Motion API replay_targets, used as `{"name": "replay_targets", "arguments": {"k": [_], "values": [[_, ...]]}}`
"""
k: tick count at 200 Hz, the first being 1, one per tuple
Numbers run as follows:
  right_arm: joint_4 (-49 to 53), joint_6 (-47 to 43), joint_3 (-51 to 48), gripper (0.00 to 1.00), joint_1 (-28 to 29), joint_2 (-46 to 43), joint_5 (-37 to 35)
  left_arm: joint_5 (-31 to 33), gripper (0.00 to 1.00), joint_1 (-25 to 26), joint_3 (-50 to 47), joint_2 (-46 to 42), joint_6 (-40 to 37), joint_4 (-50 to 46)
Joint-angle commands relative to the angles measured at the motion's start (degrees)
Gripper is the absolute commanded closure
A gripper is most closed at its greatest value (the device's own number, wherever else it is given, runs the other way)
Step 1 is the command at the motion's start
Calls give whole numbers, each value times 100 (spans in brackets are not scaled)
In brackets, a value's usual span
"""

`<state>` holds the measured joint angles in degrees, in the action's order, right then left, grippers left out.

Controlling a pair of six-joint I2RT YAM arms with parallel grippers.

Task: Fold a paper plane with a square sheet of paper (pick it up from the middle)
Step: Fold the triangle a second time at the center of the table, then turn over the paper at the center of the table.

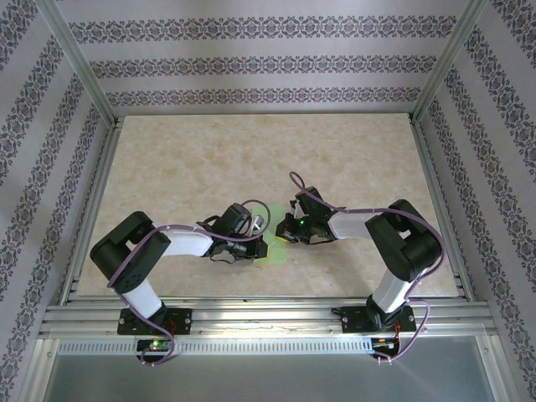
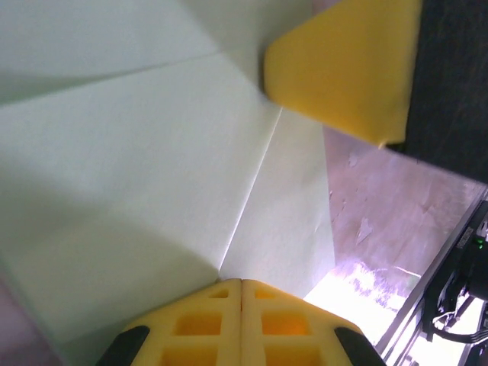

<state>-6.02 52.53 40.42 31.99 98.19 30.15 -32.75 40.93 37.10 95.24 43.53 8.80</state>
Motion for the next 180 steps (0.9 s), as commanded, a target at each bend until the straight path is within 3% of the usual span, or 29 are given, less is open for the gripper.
{"name": "replay_targets", "arguments": {"k": [1, 63, 113, 143, 180], "values": [[426, 20, -166, 100, -88, 69, -357, 58, 97, 69, -314, -267, -150, -616], [401, 29, -175, 100, -70, 6, -365, 104, 95, 66, -1277, -1159, 288, -335], [340, -41, -16, 100, -12, 5, -194, 159, 88, 8, -768, -1974, 17, -658], [277, -111, 165, 100, 34, -219, -20, 180, 88, -331, -220, -1540, -280, -693], [553, -85, 206, 83, -3, -833, -135, 57, 91, -586, 676, -550, -804, -1078]]}}
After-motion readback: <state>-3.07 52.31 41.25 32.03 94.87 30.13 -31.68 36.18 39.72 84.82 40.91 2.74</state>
